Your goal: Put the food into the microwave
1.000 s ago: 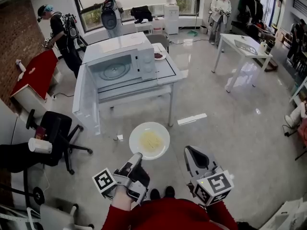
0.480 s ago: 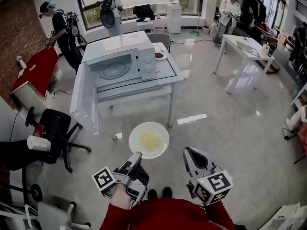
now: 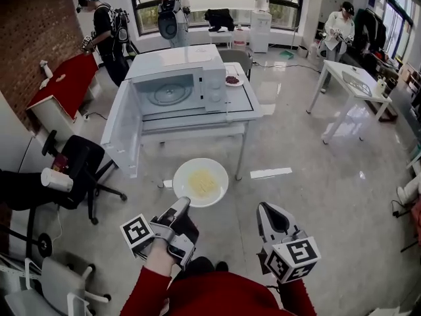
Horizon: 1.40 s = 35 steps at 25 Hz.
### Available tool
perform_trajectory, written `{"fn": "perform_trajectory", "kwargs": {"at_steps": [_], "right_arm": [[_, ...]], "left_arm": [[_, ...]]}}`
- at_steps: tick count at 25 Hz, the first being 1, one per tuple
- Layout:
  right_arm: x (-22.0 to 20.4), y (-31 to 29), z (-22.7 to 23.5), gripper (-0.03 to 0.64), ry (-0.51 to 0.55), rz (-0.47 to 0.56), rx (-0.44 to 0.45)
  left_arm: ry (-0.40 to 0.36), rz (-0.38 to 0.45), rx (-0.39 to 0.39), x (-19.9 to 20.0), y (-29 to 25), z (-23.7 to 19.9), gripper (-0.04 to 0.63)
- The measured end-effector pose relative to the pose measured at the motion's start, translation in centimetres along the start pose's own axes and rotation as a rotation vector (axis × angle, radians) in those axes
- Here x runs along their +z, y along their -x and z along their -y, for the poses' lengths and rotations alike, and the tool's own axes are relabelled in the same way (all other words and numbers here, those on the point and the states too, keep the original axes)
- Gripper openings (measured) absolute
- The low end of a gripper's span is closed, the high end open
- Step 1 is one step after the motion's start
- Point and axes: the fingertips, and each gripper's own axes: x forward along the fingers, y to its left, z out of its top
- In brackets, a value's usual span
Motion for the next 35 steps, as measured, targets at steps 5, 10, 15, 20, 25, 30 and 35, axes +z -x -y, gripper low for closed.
{"fn": "perform_trajectory", "kwargs": {"at_steps": [5,10,15,20,25,30,35], "right_arm": [[0.8,-0.5,1.1,0.014,0.027,-0.003,0.018],[2.2,-2.3,1.6,0.014,0.023,0.022,0.034],[2.7,-5.3,2.1,0.015,0.028,-0.002,0.083],[2.8,-9.2,3.4,0.014,0.057,-0.05,0.099],[4.0,-14.7,4.4,0.014,0.071,-0.078,0.14],[5.5,-20.6,4.3,0.014,0.083,-0.126,0.208],[7.5,-26.3,3.0,0.014,0.121,-0.148,0.292]], "left_arm": [[-0.029,0.031,-0.031,0.4,-0.9,1.5,0.02],[-0.032,0.077,-0.045,2.0,-1.6,2.2,0.02],[-0.018,0.129,-0.054,3.7,-2.8,2.0,0.02],[0.013,0.179,-0.037,6.5,-5.0,1.1,0.02],[0.004,0.206,-0.02,9.8,-8.4,1.0,0.02],[0.021,0.26,-0.019,13.3,-12.3,1.5,0.02],[0.023,0.316,-0.042,16.4,-14.8,2.5,0.02]]}}
